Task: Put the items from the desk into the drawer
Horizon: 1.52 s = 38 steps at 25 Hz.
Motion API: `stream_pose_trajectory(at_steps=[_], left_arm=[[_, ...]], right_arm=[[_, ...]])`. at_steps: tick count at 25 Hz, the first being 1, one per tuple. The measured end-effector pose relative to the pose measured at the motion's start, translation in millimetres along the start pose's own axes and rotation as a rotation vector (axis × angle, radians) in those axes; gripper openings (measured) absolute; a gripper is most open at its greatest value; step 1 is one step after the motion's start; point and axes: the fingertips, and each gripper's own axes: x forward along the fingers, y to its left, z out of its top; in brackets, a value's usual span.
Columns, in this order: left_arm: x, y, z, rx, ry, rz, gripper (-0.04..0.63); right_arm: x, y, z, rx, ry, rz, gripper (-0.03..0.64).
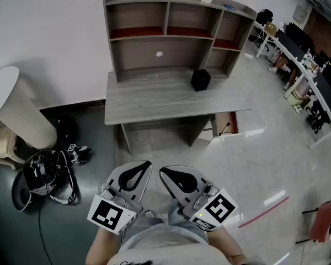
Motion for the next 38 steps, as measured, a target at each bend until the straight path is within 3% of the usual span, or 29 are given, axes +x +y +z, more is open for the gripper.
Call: stream_pose_trajectory(at_steps=[11,19,25,31,38], left_arm=[[-10.2,20.8,6.6,0.012,-0.026,0.026,0.011],[-1.9,27.5,-0.3,0.004,-0.019,-0.002,0.011],[39.1,42.5,-7.8,-0.010,-0.009,-0.002,0.011],[103.6,64.5,-7.2,0.022,0.016,0.016,0.011],[179.2,85.9,3.7,0.002,-0.002,0.068,0.011]], right_arm=[[23.9,10.6,0.1,-0.018,0.014,0.043,0.008],[27.1,-0.9,-3.8,0.004,0.013,0.013,0.009],[32.5,-39.7,-6.8,-0.003,0.014,0.019,0.009],[46.8,-108.3,-1.0,-0.002,0.005,0.049,0.009],[55.1,-187.4,11.5,-0.019,0.015,0.109,0.008]])
